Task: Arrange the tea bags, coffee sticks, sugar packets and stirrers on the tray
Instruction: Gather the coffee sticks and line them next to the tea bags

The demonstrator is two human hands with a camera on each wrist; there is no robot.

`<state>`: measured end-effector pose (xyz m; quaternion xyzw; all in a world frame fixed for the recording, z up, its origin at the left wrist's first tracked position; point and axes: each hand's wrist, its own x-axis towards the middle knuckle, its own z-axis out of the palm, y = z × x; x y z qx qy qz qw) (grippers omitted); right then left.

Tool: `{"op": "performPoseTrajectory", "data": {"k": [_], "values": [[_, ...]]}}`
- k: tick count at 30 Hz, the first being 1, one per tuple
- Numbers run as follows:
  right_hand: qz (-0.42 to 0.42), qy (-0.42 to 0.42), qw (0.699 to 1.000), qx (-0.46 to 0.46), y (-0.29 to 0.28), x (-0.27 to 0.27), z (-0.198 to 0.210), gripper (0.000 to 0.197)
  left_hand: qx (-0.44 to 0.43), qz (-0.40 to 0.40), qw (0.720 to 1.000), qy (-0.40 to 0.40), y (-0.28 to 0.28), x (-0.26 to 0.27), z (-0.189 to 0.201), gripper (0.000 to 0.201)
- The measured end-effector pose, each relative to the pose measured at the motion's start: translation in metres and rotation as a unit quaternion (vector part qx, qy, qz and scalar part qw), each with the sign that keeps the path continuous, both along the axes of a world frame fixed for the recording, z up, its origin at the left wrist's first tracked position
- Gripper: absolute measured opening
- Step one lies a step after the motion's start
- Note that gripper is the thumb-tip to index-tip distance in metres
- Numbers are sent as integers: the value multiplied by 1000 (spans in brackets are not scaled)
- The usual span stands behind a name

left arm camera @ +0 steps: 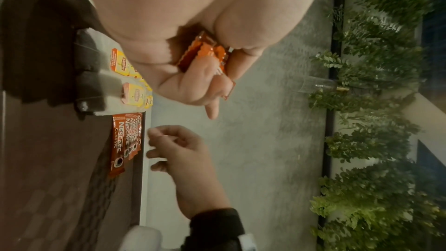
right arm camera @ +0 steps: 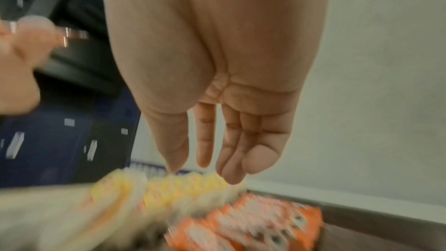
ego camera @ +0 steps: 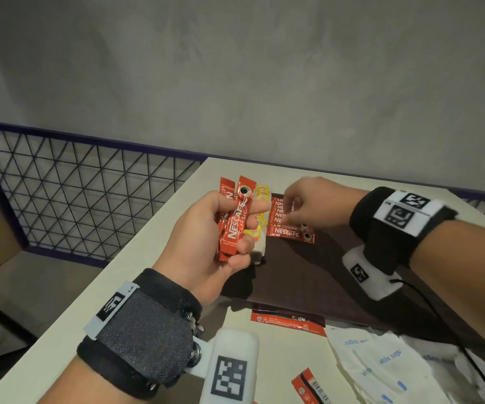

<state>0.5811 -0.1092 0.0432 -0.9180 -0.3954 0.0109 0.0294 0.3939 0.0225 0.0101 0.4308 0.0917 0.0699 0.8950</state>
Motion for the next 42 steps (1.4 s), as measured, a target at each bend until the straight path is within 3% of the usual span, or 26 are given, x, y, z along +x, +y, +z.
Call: {"op": "performPoseTrajectory", "data": {"k": [2, 3, 5, 6, 7, 8, 10, 12, 16, 19, 22, 29, 32, 36, 39, 42], "values": [[-4, 115, 983, 143, -12, -18, 18, 18, 9, -37, 999, 1, -1, 0, -1, 47], [-4, 205, 951, 231, -18, -33, 26, 17, 11, -63, 998, 3, -1, 0, -1, 47], [-1, 359, 854, 375, -33, -66, 39, 23, 21, -125, 992, 11, -3, -3, -1, 45], [2, 395, 822, 411, -40, -81, 41, 30, 32, -154, 987, 16, -5, -4, -2, 43], [8, 399, 813, 423, -47, -94, 40, 38, 44, -177, 983, 19, -6, -5, -2, 39], [18, 370, 831, 414, -53, -105, 37, 42, 53, -195, 979, 17, -8, -6, -3, 35], [42, 257, 897, 357, -63, -117, 28, 38, 60, -220, 974, 10, -12, -9, -3, 33], [72, 202, 923, 318, -67, -118, 27, 24, 66, -236, 970, -2, -14, -10, -2, 40], [80, 224, 883, 405, -80, -111, 39, 27, 19, -271, 962, -34, -12, -12, -4, 50], [89, 267, 864, 418, -91, -107, 47, 32, 11, -234, 972, -24, -10, -13, -4, 30], [113, 311, 866, 376, -99, -109, 51, 41, 27, -185, 982, -2, -12, -14, 1, 21], [97, 349, 859, 362, -91, -107, 41, 46, 236, -129, 963, -17, -33, -18, 9, 38], [112, 345, 869, 338, -86, -109, 33, 39, 264, -134, 955, -28, -46, -18, 8, 41], [118, 310, 876, 351, -84, -107, 33, 29, 264, 1, 965, -10, -48, -16, 4, 32], [92, 303, 852, 417, -88, -102, 39, 28, 232, 73, 969, -40, -38, -15, 8, 41], [68, 301, 811, 497, -94, -98, 47, 25, 201, 100, 972, -63, -32, -17, 15, 31]]}}
